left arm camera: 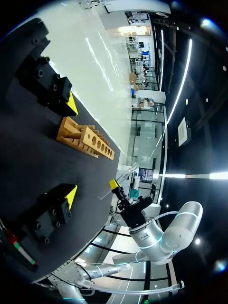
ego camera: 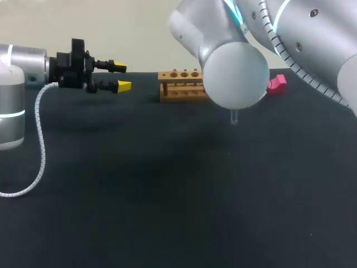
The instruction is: Grasp the test tube, adjust it, and insert it.
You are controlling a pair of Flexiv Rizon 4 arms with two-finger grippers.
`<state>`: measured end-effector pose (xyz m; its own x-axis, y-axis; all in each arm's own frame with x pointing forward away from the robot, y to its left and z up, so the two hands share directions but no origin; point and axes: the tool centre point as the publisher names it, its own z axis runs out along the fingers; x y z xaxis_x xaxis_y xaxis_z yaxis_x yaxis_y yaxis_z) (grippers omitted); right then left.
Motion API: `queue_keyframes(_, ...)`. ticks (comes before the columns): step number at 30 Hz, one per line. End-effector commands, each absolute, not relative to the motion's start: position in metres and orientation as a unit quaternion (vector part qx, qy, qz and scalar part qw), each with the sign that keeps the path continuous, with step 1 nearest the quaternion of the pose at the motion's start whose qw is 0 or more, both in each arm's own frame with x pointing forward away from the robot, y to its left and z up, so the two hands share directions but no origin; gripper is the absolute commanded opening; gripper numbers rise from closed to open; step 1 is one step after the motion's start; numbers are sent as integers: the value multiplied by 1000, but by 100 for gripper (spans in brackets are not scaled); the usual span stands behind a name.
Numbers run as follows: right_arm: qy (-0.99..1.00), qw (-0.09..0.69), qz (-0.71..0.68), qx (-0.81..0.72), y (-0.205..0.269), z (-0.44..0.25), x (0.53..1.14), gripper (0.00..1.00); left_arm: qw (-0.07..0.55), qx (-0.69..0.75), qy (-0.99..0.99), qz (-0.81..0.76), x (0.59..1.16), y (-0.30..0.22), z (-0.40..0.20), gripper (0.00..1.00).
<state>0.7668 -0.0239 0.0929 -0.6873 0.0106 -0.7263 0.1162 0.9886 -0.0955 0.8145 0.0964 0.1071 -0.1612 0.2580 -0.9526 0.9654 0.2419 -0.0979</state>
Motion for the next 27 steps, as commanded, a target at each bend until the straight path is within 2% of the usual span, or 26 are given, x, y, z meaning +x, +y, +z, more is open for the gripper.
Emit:
queue_keyframes(1, 900, 430, -64, 29, -29, 94, 758, 0, 448, 470, 649, -397, 813, 97, 106, 100)
queue_keyframes(13, 885, 462, -50, 34, -34, 100, 765, 0, 448, 470, 649, -397, 813, 97, 106, 100)
queue_keyframes(27, 835, 548, -28, 37, -42, 115, 777, 0, 448, 470, 649, -397, 813, 97, 106, 100)
